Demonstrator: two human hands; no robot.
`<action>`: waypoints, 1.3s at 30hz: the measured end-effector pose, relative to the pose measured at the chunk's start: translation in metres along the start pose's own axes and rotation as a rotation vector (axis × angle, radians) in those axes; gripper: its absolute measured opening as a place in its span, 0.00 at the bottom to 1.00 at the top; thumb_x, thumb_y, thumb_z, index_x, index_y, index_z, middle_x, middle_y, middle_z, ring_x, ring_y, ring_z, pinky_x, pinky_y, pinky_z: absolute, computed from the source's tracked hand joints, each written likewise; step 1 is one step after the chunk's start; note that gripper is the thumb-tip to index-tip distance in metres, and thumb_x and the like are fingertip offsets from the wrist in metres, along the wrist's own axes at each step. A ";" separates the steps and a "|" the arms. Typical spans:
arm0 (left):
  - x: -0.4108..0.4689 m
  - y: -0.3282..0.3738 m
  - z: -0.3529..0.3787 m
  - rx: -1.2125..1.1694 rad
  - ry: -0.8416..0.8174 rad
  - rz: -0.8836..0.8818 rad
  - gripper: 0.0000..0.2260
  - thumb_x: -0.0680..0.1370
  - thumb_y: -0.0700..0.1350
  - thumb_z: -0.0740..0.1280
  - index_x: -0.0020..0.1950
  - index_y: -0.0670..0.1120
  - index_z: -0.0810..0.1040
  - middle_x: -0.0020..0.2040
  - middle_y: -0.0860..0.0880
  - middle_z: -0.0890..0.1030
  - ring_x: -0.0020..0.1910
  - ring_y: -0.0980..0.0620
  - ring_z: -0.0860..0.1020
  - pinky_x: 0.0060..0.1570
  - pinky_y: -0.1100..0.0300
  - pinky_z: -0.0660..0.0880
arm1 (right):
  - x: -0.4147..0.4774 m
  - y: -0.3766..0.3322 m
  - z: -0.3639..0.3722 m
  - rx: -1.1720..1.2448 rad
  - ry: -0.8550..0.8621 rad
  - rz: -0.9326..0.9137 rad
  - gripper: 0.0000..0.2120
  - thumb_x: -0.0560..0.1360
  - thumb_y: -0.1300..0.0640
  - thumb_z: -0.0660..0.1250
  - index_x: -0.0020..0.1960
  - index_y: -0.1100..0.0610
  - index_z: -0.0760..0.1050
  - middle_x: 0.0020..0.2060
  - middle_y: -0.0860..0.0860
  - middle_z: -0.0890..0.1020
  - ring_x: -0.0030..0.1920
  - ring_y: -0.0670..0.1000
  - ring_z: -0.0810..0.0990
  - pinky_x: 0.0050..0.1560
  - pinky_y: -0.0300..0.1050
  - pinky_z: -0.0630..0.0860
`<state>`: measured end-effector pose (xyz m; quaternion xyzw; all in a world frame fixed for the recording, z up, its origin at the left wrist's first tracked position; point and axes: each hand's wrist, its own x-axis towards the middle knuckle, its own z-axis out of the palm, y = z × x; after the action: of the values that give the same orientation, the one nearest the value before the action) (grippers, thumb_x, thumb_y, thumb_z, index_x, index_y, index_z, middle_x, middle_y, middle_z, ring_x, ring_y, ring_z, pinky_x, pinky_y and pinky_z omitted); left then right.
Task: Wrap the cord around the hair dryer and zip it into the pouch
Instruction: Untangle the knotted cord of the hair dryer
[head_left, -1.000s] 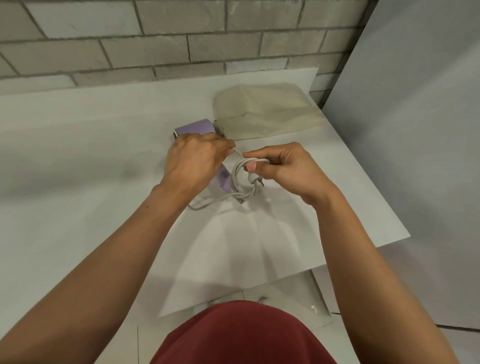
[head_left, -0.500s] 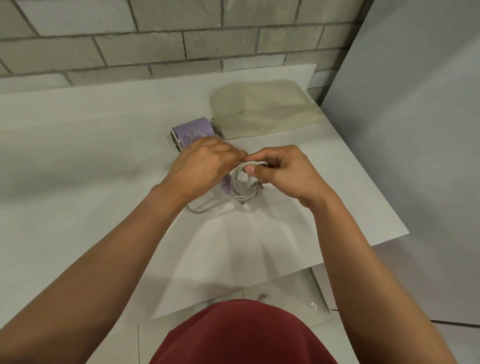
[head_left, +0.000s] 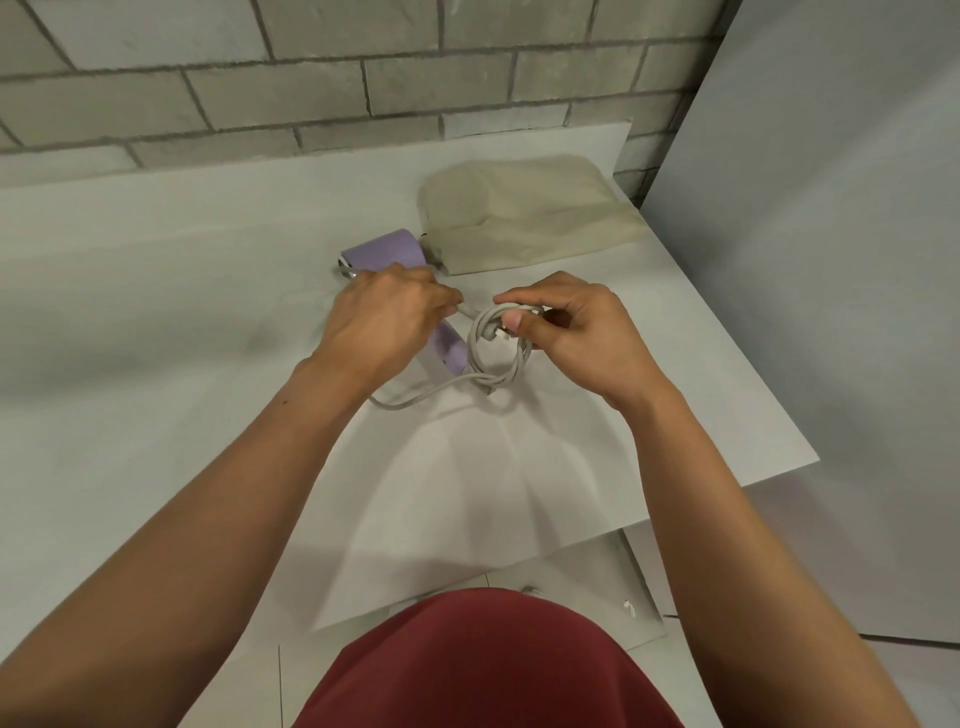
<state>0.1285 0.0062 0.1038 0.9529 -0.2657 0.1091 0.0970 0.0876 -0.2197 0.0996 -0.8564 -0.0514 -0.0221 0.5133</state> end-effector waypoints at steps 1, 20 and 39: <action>-0.002 -0.004 -0.001 0.009 0.004 -0.041 0.11 0.80 0.46 0.62 0.52 0.49 0.85 0.49 0.47 0.84 0.45 0.38 0.80 0.40 0.46 0.78 | -0.001 0.001 0.001 -0.010 -0.007 -0.007 0.09 0.79 0.56 0.74 0.56 0.45 0.87 0.48 0.44 0.84 0.47 0.49 0.85 0.57 0.56 0.81; -0.124 -0.040 0.045 -0.443 -0.096 -0.369 0.08 0.78 0.44 0.75 0.56 0.49 0.87 0.45 0.52 0.84 0.40 0.54 0.80 0.44 0.78 0.68 | -0.021 0.027 0.002 0.039 0.026 0.033 0.08 0.82 0.57 0.71 0.58 0.48 0.85 0.49 0.44 0.85 0.51 0.52 0.85 0.58 0.59 0.80; -0.169 -0.027 0.089 -0.344 -0.122 -0.271 0.22 0.79 0.62 0.62 0.62 0.49 0.84 0.53 0.51 0.79 0.51 0.47 0.76 0.52 0.52 0.78 | -0.040 0.023 0.040 0.013 0.200 0.115 0.09 0.81 0.56 0.72 0.60 0.50 0.85 0.51 0.40 0.85 0.48 0.41 0.80 0.52 0.52 0.82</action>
<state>0.0151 0.0894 -0.0285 0.9541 -0.1555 -0.0096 0.2556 0.0500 -0.1979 0.0574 -0.8480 0.0492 -0.0776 0.5220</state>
